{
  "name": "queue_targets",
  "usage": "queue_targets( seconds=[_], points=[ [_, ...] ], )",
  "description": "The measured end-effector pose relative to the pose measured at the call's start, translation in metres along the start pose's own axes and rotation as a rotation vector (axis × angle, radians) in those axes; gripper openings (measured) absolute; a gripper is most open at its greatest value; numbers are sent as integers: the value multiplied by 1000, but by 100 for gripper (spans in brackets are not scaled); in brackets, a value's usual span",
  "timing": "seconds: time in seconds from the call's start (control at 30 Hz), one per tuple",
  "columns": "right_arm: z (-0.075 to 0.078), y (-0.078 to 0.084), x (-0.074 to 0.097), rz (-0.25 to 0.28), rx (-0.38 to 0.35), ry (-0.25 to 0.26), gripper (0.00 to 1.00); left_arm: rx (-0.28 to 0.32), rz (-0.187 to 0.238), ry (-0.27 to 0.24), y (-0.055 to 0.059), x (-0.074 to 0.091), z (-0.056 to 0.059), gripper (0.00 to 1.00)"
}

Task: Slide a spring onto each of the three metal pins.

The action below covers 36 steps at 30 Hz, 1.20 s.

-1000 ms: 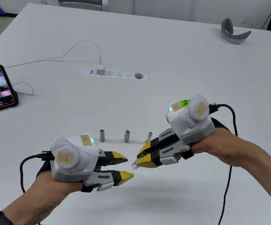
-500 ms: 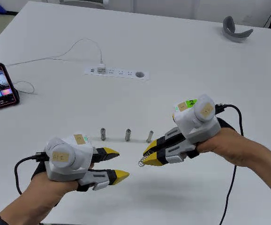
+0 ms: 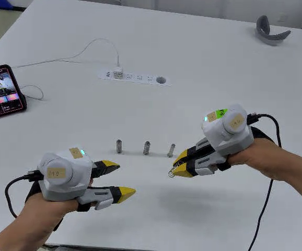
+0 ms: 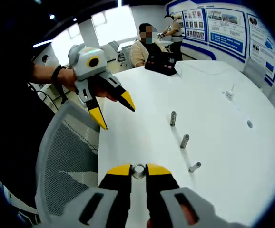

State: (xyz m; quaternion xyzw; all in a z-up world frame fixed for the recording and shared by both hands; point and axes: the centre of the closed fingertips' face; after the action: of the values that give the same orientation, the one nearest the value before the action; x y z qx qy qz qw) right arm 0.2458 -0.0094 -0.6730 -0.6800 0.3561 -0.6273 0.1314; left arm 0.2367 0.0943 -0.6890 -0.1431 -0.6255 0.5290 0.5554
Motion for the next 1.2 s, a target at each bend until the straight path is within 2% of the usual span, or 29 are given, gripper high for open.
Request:
queue_targets(
  seconds=[0.17,0.4,0.8,1.2],
  points=[
    [12,2,1,-7,-3,21,12,26,0,-33,4,5,-9,50],
    [27,5,1,-20,1,42,12,50,-1,-52,8,11,-14,56],
    [64,12,2,-48,-22,115,12,101,-13,-125,20,22,-31,66],
    [91,12,-6,-74,-9,152,12,142,-24,-177,32,34,-47,72]
  ],
)
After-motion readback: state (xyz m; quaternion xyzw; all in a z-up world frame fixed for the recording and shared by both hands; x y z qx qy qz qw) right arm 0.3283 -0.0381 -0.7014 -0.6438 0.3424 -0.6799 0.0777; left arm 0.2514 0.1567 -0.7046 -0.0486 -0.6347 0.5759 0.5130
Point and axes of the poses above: the centre of the closed fingertips' face, and the gripper's own axes: x roughly backward along the fingers, z roughly to its right, y roughly out of its underside, and after that the axes turned 2 degrees about -z, right-handed
